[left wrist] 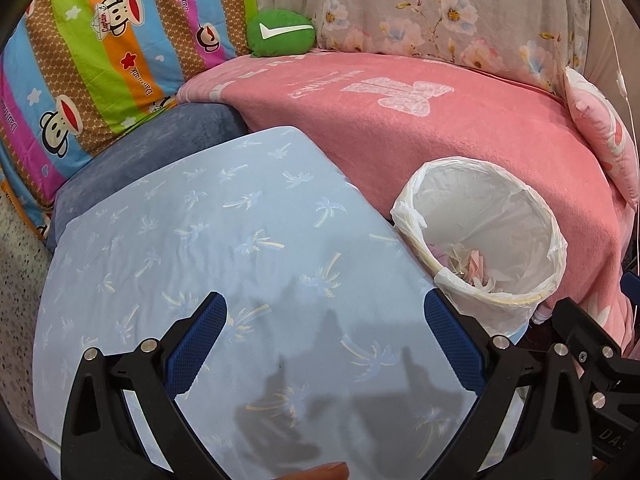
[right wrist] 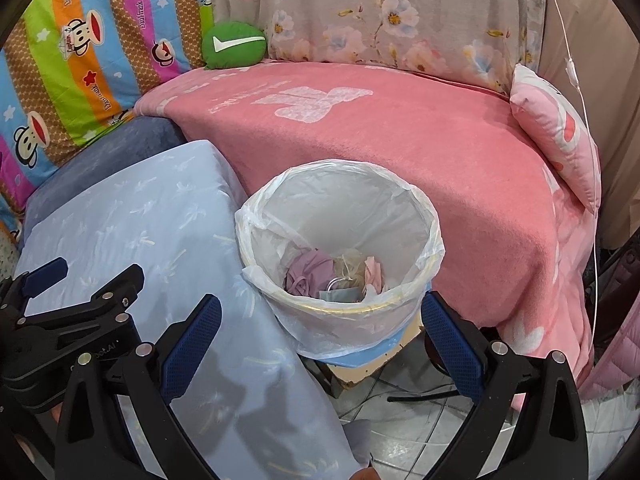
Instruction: Collect trash
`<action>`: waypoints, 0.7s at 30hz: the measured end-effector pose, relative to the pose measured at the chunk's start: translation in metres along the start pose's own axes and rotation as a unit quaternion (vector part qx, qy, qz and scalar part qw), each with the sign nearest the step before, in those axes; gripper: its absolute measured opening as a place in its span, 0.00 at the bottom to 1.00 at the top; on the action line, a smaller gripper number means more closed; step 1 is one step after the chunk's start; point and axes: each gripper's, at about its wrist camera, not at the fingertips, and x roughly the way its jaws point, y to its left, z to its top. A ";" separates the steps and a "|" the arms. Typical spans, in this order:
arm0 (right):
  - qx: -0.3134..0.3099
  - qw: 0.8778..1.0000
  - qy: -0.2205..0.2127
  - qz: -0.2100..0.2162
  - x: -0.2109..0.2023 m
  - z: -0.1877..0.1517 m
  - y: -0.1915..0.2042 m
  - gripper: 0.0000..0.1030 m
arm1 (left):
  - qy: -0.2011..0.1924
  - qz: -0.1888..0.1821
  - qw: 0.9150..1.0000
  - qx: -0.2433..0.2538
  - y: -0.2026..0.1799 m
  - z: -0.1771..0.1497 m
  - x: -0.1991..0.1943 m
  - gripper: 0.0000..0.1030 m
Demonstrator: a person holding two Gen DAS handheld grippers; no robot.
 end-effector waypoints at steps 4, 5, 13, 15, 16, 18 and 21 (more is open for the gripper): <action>0.002 1.000 -0.001 -0.002 0.000 -0.001 -0.001 0.95 | -0.001 0.001 1.000 -0.004 -0.001 -0.001 0.001 0.92; 0.001 1.000 -0.001 -0.002 0.001 -0.001 -0.001 0.95 | 0.000 0.002 1.000 -0.004 -0.001 -0.001 0.001 0.92; 0.001 1.000 0.001 0.000 0.001 -0.001 0.000 0.95 | -0.006 0.005 1.000 -0.004 -0.003 -0.001 -0.001 0.92; 0.001 1.000 -0.001 0.000 0.000 -0.002 0.000 0.95 | -0.007 0.003 1.000 -0.007 -0.003 -0.001 -0.002 0.92; 0.002 1.000 -0.001 0.001 -0.001 -0.002 0.000 0.95 | -0.007 0.003 1.000 -0.007 -0.003 -0.001 -0.002 0.92; 0.002 1.000 -0.001 0.000 -0.001 -0.003 -0.001 0.95 | -0.007 0.004 1.000 -0.007 -0.003 -0.001 -0.003 0.92; 0.004 1.000 -0.001 -0.002 -0.002 -0.003 -0.003 0.95 | -0.010 0.001 1.000 -0.006 -0.003 -0.001 -0.003 0.92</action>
